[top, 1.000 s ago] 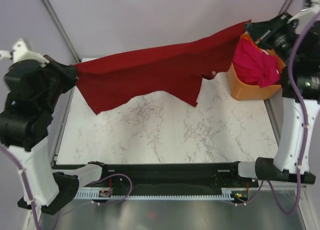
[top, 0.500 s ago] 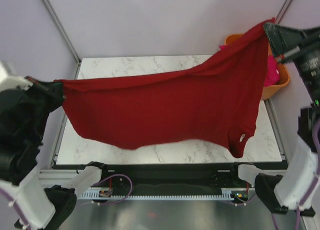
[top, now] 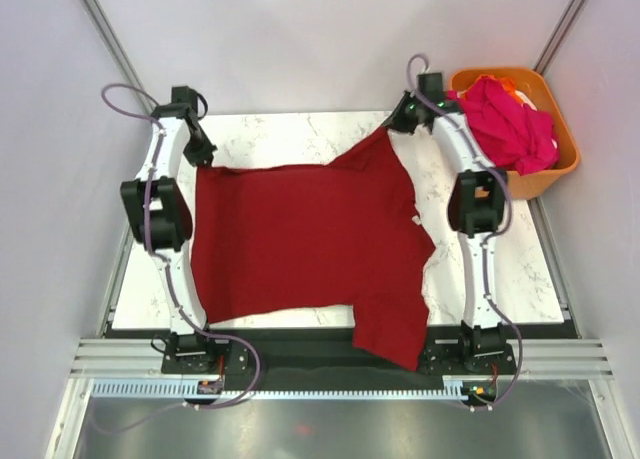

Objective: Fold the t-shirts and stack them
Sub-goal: Flatten the tshirt out

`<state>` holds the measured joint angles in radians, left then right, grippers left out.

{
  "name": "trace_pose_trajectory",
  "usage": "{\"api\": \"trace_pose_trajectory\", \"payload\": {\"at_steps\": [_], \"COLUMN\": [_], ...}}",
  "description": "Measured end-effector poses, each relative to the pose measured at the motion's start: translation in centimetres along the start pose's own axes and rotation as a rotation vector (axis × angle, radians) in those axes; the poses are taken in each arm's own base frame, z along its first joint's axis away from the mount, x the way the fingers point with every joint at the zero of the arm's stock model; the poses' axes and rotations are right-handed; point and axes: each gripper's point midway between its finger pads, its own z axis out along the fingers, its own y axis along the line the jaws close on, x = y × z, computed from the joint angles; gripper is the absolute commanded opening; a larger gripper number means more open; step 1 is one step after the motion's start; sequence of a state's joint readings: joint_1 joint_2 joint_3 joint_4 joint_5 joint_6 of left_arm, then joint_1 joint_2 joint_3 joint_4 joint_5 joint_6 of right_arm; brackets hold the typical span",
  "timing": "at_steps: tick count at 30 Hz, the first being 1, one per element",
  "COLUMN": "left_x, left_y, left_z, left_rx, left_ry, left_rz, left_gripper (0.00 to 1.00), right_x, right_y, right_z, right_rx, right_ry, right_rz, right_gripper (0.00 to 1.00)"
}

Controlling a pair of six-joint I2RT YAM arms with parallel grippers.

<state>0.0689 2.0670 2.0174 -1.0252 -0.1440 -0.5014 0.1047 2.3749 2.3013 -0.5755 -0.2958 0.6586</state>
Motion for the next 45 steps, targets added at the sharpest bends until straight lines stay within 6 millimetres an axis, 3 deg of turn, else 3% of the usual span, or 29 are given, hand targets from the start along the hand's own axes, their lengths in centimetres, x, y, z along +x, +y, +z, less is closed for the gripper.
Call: {"api": "trace_pose_trajectory", "payload": {"at_steps": [1, 3, 4, 5, 6, 7, 8, 9, 13, 16, 19, 23, 25, 26, 28, 30, 31, 33, 35, 37, 39, 41, 45], "left_x": [0.6, 1.9, 2.4, 2.6, 2.5, 1.8, 0.7, 0.0, -1.5, -2.2, -3.1, -4.8, -5.5, -5.7, -5.6, -4.4, -3.1, 0.2, 4.9, 9.0, 12.9, 15.2, 17.4], "left_y": [-0.1, 0.2, 0.1, -0.1, -0.6, -0.6, -0.6, -0.5, 1.0, 2.4, 3.7, 4.5, 4.1, 3.7, 1.9, -0.3, -1.2, -2.0, -1.7, 0.2, 3.4, 6.0, 8.7], "left_z": [2.9, 8.5, 10.7, 12.8, 13.8, 13.7, 13.5, 13.4, 13.4, 13.0, 10.8, 5.6, 2.8, 1.5, -0.4, -1.1, -1.1, -0.6, -0.2, -0.4, -2.1, -4.6, -9.2], "left_rx": [-0.012, -0.033, -0.033, -0.021, 0.015, 0.034, 0.053, 0.063, 0.067, 0.052, 0.02, -0.011, -0.009, -0.001, 0.033, 0.065, 0.071, 0.065, 0.047, 0.023, -0.017, -0.02, 0.037], "left_ry": [0.048, 0.145, 0.181, 0.212, 0.235, 0.226, 0.202, 0.186, 0.166, 0.154, 0.12, 0.026, -0.036, -0.061, -0.099, -0.106, -0.091, -0.033, 0.056, 0.124, 0.183, 0.173, 0.059], "left_rz": [0.005, 0.016, 0.018, 0.007, -0.014, -0.021, -0.033, -0.041, -0.088, -0.12, -0.137, -0.142, -0.129, -0.118, -0.078, -0.033, -0.008, 0.035, 0.065, 0.074, 0.066, 0.045, 0.012], "left_gripper": [0.06, 0.32, 0.39, 0.52, 0.59, 0.66, 0.78, 0.83, 0.86, 0.86, 0.84, 0.75, 0.68, 0.66, 0.64, 0.66, 0.66, 0.66, 0.67, 0.67, 0.67, 0.67, 0.68], "right_x": [1.3, 3.6, 4.5, 5.1, 5.6, 5.4, 5.1, 4.1, 1.3, -1.0, -3.2, -3.9, -2.8, -2.1, 0.3, 3.4, 5.4, 9.0, 12.5, 14.6, 15.6, 14.7, 12.9], "right_y": [-1.2, -3.1, -3.9, -4.5, -5.0, -5.0, -5.0, -4.7, -3.6, -2.5, -0.5, 1.7, 2.1, 2.2, 2.3, 1.2, 0.1, -2.7, -6.1, -8.5, -9.6, -8.9, -5.8], "right_z": [2.6, 6.4, 7.7, 8.6, 9.2, 9.4, 9.4, 9.4, 8.4, 6.5, 3.7, 0.1, -0.9, -1.0, -0.4, 0.7, 1.2, 1.6, 0.6, -1.8, -5.4, -9.8, -19.4], "right_rx": [0.019, 0.046, 0.06, 0.07, 0.078, 0.077, 0.079, 0.069, 0.056, 0.053, 0.035, 0.02, 0.028, 0.03, 0.027, 0.039, 0.06, 0.117, 0.2, 0.273, 0.33, 0.335, 0.248], "right_ry": [0.027, 0.068, 0.079, 0.086, 0.088, 0.079, 0.063, 0.032, -0.059, -0.129, -0.196, -0.243, -0.24, -0.23, -0.186, -0.122, -0.078, 0.004, 0.08, 0.118, 0.121, 0.047, -0.156], "right_rz": [0.008, 0.027, 0.034, 0.029, 0.032, 0.038, 0.036, 0.029, 0.004, -0.024, -0.058, -0.111, -0.144, -0.158, -0.182, -0.189, -0.187, -0.185, -0.18, -0.17, -0.164, -0.162, -0.146], "right_gripper": [0.33, 0.98, 0.98, 0.98, 0.98, 0.98, 0.98, 0.98, 0.98, 0.98, 0.98, 0.93, 0.78, 0.64, 0.57, 0.6, 0.7, 0.81, 0.89, 0.92, 0.93, 0.93, 0.92]}}
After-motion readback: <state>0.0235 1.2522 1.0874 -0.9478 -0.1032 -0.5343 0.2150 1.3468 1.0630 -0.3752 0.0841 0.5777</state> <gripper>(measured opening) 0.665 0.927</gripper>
